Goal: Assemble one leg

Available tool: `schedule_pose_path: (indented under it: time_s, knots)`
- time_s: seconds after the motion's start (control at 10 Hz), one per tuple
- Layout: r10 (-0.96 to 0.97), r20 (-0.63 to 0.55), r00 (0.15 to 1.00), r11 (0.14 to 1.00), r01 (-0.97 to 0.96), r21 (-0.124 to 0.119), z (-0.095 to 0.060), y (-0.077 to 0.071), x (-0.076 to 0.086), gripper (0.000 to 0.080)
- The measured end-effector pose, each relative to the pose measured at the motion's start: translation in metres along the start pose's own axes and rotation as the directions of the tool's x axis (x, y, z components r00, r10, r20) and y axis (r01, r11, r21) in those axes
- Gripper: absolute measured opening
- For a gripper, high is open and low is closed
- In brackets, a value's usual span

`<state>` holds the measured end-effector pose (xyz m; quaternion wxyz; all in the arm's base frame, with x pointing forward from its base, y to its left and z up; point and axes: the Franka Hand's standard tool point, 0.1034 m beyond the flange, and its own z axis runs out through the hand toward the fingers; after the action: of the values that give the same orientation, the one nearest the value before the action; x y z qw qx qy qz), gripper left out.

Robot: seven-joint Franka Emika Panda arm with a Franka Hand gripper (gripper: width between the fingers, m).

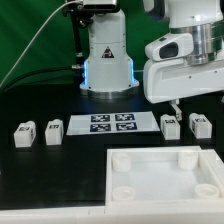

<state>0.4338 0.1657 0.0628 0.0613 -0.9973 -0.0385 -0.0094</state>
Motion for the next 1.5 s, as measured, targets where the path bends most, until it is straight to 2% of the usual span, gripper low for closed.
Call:
schedule_pose_path:
  time_s: [0.2, 0.3, 0.4, 0.5, 0.6, 0.8, 0.9, 1.0, 1.1, 1.2, 1.5]
  knots:
    - [0.021, 0.042, 0.999, 1.0, -0.021, 0.002, 0.006, -0.017, -0.018, 0.0649]
    - [0.027, 0.231, 0.972, 1.0, -0.023, -0.019, 0.006, -0.024, -0.031, 0.0649]
    - [0.034, 0.338, 0.941, 0.999, -0.027, -0.024, 0.008, -0.03, -0.031, 0.0649]
    - [0.037, 0.483, 0.875, 0.999, -0.025, -0.03, 0.013, -0.033, -0.037, 0.0649]
    - [0.041, 0.585, 0.81, 0.999, -0.03, -0.028, 0.019, -0.031, -0.035, 0.0649]
    - [0.021, 0.723, 0.691, 1.0, -0.02, -0.01, 0.02, -0.023, -0.03, 0.0649]
    - [0.016, 0.803, 0.595, 1.0, -0.016, -0.008, 0.019, -0.023, -0.036, 0.0649]
    - [0.013, 0.789, 0.615, 1.0, -0.023, 0.002, 0.029, -0.026, -0.026, 0.0649]
    - [0.036, 0.796, 0.604, 0.999, -0.037, -0.017, 0.028, -0.024, -0.031, 0.0649]
    - [0.071, 0.816, 0.573, 0.997, -0.057, -0.046, 0.035, -0.021, -0.039, 0.0649]
    - [0.083, 0.817, 0.57, 0.996, -0.055, -0.063, 0.055, -0.026, -0.058, 0.0649]
